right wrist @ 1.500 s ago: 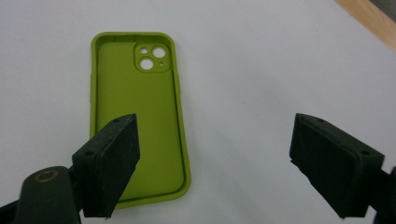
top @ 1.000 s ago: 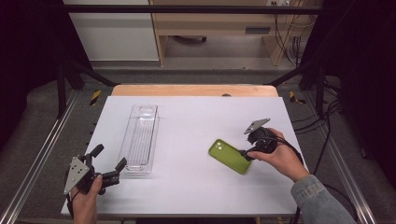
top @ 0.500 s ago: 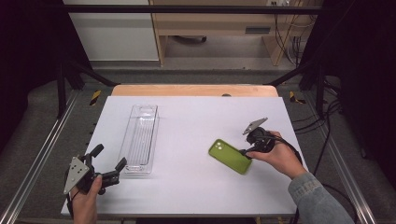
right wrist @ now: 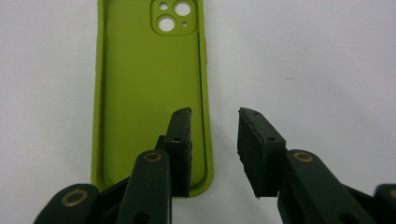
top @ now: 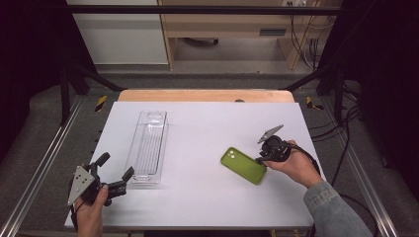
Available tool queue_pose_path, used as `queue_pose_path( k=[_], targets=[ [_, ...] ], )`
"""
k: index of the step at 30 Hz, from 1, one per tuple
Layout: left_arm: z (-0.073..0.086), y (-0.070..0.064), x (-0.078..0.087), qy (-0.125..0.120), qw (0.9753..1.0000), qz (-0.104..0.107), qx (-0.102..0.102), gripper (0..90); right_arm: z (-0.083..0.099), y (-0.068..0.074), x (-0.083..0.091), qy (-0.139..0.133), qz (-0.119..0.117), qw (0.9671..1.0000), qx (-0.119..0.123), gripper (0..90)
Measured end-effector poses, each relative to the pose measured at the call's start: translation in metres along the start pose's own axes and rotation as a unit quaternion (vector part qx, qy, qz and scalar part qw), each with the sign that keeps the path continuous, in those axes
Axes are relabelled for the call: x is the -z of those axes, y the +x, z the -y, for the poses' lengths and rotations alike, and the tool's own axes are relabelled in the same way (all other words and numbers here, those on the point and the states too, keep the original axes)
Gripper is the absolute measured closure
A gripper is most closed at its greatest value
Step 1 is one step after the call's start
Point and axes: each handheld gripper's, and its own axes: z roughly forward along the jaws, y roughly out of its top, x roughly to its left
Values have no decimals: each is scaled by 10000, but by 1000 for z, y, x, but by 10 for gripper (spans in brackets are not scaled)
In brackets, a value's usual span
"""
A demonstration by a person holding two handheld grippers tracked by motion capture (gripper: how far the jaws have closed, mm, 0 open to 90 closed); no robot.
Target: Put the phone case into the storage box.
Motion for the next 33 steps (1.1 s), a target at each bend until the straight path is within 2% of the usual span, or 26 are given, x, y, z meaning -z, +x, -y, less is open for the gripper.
queue_pose_path(
  k=[11, 33],
  targets=[
    [0, 0, 0, 20, 10000, 15, -6, 7, 10, -2, -7, 44, -101, 9998, -161, 727],
    [1, 0, -1, 47, 10000, 54, 20, 8, 20, -5, -15, 55, -298, 9988, -394, 759]
  ],
)
